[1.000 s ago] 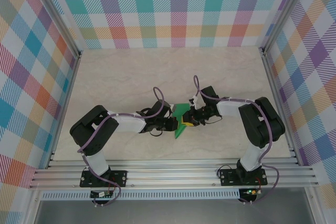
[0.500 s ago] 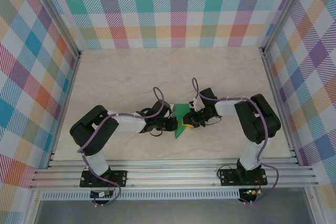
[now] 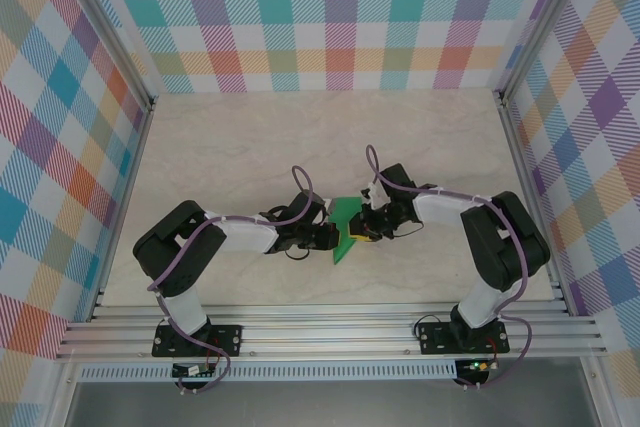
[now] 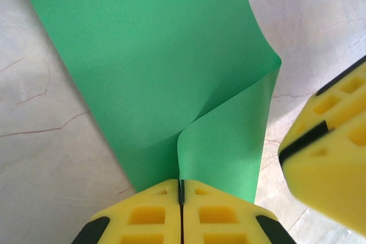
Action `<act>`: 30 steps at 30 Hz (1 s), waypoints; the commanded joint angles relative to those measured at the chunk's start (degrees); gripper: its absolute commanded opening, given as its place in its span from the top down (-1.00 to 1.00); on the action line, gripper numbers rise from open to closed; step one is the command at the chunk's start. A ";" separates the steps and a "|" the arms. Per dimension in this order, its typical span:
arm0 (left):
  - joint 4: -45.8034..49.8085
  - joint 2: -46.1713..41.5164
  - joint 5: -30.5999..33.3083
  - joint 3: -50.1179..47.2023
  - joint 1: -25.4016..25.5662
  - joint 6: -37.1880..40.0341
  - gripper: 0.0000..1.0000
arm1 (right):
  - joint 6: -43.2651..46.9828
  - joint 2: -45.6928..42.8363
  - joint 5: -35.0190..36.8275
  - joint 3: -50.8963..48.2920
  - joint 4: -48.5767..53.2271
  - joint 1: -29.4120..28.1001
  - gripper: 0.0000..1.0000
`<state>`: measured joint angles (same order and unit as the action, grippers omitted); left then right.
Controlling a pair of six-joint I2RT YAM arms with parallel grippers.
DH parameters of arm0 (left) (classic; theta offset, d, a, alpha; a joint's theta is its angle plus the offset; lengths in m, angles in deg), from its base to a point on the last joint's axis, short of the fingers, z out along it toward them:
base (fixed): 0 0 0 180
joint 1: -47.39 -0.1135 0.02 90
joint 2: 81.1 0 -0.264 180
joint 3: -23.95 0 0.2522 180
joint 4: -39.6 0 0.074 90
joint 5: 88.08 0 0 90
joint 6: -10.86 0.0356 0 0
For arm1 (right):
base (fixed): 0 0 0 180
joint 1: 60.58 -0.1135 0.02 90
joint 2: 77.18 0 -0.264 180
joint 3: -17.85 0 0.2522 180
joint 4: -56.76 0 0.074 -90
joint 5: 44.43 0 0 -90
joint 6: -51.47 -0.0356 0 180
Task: Fold a paper plane with a square sheet of paper (pick it up from the middle)
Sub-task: Third fold the triangle at the center of the table.
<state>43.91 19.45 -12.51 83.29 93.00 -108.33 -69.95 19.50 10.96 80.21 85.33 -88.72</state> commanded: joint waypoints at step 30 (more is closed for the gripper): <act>2.10 -0.08 1.08 -1.23 0.04 0.08 0.87 | 1.02 1.38 1.14 3.26 1.15 2.43 0.66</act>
<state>43.93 19.43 -12.51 83.27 93.00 -108.31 -70.21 20.49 14.85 83.05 87.67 -87.03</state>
